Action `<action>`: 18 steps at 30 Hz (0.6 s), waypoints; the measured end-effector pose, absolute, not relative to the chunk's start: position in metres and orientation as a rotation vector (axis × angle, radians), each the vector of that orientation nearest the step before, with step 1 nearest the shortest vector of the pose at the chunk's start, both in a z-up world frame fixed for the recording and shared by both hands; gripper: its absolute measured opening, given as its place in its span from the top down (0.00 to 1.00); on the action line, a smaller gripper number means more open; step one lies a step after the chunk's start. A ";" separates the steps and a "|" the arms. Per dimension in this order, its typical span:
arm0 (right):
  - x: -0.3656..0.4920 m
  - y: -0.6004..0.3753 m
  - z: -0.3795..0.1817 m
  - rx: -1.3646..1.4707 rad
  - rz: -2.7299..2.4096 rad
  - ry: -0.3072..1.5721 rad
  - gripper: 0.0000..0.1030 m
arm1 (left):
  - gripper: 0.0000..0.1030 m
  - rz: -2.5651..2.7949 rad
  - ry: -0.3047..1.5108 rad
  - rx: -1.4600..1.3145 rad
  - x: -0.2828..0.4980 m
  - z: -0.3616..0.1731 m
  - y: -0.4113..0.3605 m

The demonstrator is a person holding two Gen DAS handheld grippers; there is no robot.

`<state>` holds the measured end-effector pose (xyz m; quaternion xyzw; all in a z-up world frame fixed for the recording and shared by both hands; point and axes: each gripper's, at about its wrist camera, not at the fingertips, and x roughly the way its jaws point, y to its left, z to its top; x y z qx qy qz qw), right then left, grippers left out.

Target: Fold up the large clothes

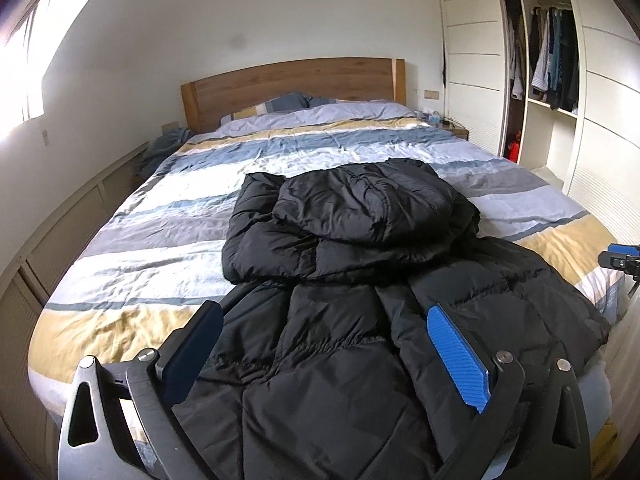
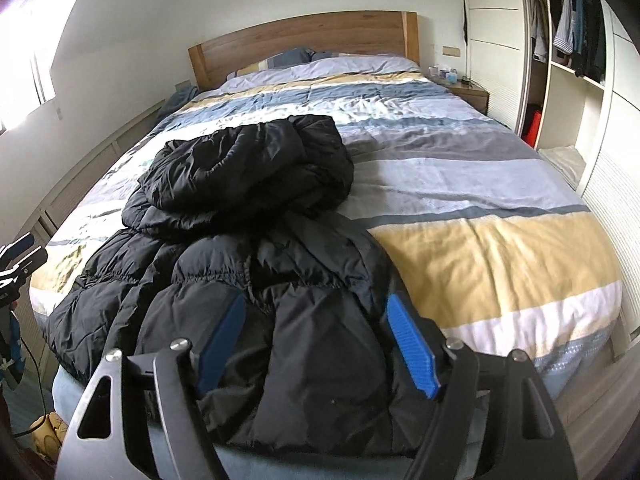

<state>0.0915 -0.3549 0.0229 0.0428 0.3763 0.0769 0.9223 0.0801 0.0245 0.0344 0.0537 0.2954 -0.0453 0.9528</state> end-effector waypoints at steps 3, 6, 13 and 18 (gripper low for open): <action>0.087 -0.361 0.022 0.097 0.147 0.772 0.27 | 0.01 -0.071 0.601 0.093 0.076 0.033 0.033; 0.084 -0.367 0.020 0.113 0.139 0.775 0.26 | 0.01 -0.050 0.609 0.080 0.073 0.030 0.042; 0.081 -0.383 0.014 0.160 0.109 0.783 0.25 | 0.01 -0.010 0.648 0.045 0.070 0.016 0.065; 0.082 -0.392 0.009 0.178 0.082 0.792 0.24 | 0.01 0.016 0.681 0.021 0.070 0.005 0.078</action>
